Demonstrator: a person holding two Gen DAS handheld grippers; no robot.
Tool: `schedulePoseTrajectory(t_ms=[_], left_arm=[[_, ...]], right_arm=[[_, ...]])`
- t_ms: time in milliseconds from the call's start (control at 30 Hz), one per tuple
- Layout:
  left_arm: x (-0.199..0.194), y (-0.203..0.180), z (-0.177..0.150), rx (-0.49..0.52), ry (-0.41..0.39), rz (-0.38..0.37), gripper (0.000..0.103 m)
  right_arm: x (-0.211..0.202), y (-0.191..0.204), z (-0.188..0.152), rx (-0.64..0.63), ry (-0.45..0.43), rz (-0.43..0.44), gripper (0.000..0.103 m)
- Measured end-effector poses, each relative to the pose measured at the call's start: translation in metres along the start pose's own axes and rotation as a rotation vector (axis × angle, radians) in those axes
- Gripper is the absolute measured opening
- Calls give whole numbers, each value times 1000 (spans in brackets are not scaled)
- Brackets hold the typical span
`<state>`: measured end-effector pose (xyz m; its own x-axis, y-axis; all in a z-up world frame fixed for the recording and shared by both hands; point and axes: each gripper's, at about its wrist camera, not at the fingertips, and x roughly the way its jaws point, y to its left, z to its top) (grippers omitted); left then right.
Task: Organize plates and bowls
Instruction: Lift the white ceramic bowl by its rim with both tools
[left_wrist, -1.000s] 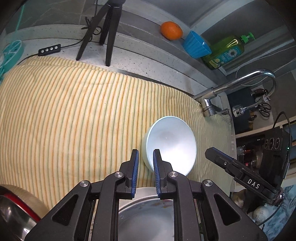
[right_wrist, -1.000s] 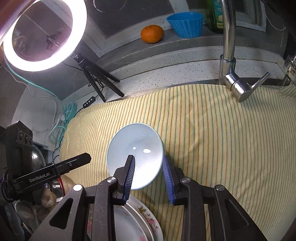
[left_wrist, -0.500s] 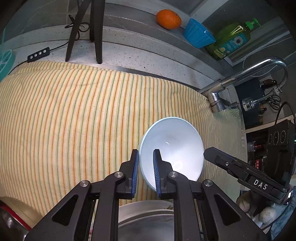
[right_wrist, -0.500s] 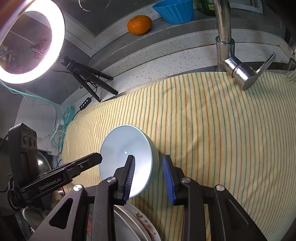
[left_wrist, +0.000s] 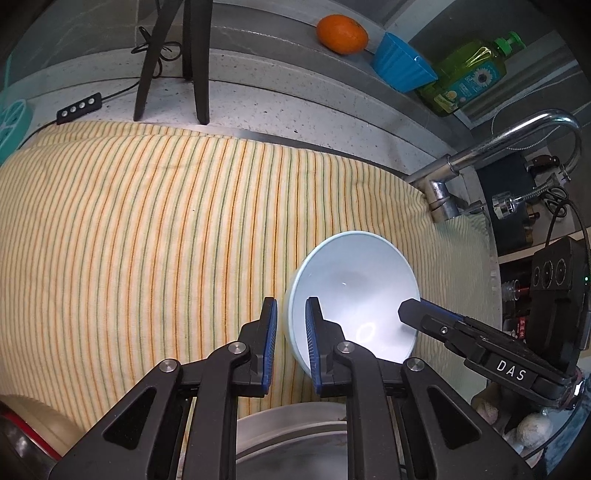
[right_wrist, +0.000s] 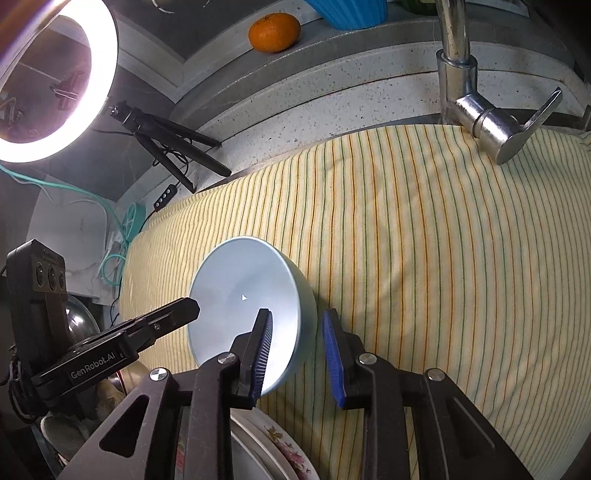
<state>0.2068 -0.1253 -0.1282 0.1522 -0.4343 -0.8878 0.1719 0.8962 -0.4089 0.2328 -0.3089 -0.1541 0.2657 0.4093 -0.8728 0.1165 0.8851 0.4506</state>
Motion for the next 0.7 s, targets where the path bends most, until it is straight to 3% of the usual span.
schedulePoseTrajectory(t_ms=[400, 700], left_arm=[[3, 1, 0, 7, -3, 0, 7], [-11, -1, -4, 10, -26, -16, 7]], right_arm=[[2, 0, 1, -3, -2, -12, 11], [-9, 10, -3, -30, -37, -36, 11]])
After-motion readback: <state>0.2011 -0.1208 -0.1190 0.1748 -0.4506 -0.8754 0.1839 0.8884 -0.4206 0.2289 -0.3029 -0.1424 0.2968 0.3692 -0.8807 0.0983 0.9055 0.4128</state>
